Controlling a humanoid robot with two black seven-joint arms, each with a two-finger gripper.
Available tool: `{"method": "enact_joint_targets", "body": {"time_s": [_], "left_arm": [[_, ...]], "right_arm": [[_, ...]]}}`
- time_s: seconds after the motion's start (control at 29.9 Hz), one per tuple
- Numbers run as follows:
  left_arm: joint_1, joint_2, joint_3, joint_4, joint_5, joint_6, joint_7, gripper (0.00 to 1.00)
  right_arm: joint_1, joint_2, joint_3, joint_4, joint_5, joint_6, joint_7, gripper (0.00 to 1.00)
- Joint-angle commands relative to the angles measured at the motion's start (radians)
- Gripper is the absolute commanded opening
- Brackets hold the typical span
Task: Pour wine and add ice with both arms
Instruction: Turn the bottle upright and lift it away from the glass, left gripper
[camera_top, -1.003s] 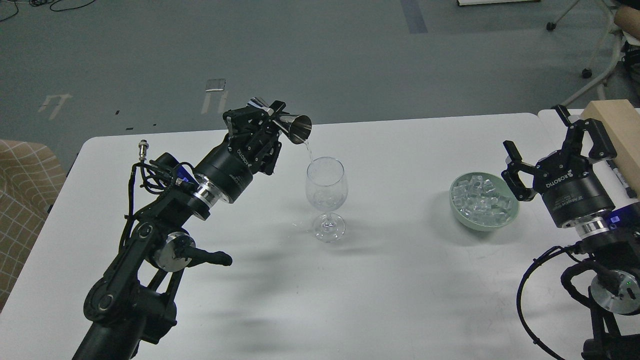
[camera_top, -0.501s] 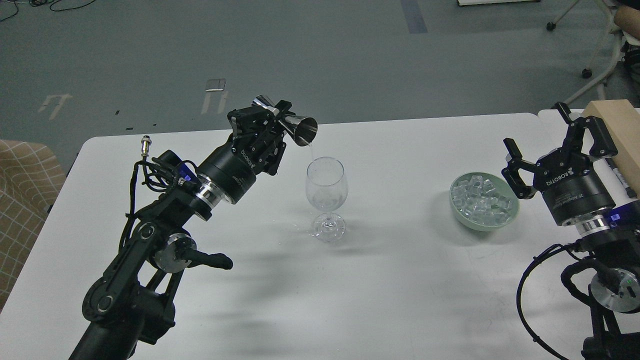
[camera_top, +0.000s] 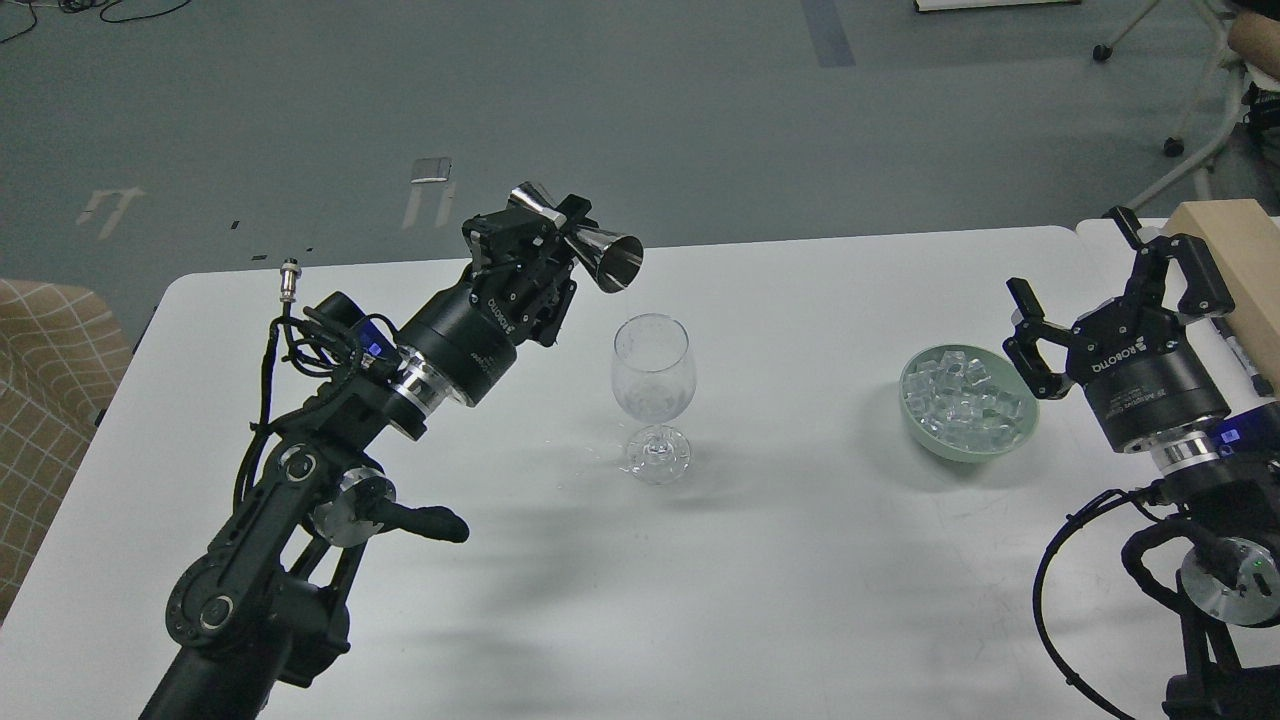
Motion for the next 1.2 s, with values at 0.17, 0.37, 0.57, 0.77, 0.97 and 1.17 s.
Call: {"method": "enact_joint_targets", "body": {"time_s": [0.17, 0.37, 0.57, 0.77, 0.97, 1.17], "left_arm": [[-0.019, 0.005, 0.069, -0.016, 0.042, 0.002, -0.049, 0.12], [-0.019, 0.005, 0.071, -0.023, 0.127, 0.003, -0.082, 0.12], [-0.019, 0.002, 0.074, -0.022, 0.199, 0.014, -0.125, 0.12], [-0.016, 0.005, 0.074, -0.017, 0.239, 0.020, -0.148, 0.12], [-0.019, 0.002, 0.065, -0.012, 0.231, 0.040, -0.150, 0.12], [-0.021, -0.007, 0.054, -0.014, -0.002, 0.133, 0.009, 0.10]], "right_arm": [[0.000, 0.000, 0.000, -0.002, 0.000, 0.000, 0.000, 1.00], [0.000, 0.000, 0.000, -0.001, 0.000, 0.000, 0.000, 1.00], [0.000, 0.000, 0.000, -0.001, 0.000, 0.000, 0.000, 1.00], [0.000, 0.000, 0.000, -0.001, 0.000, 0.000, 0.000, 1.00], [0.000, 0.000, 0.000, -0.001, 0.000, 0.000, 0.000, 1.00], [0.002, 0.000, 0.000, -0.004, 0.000, 0.000, 0.000, 1.00]]}}
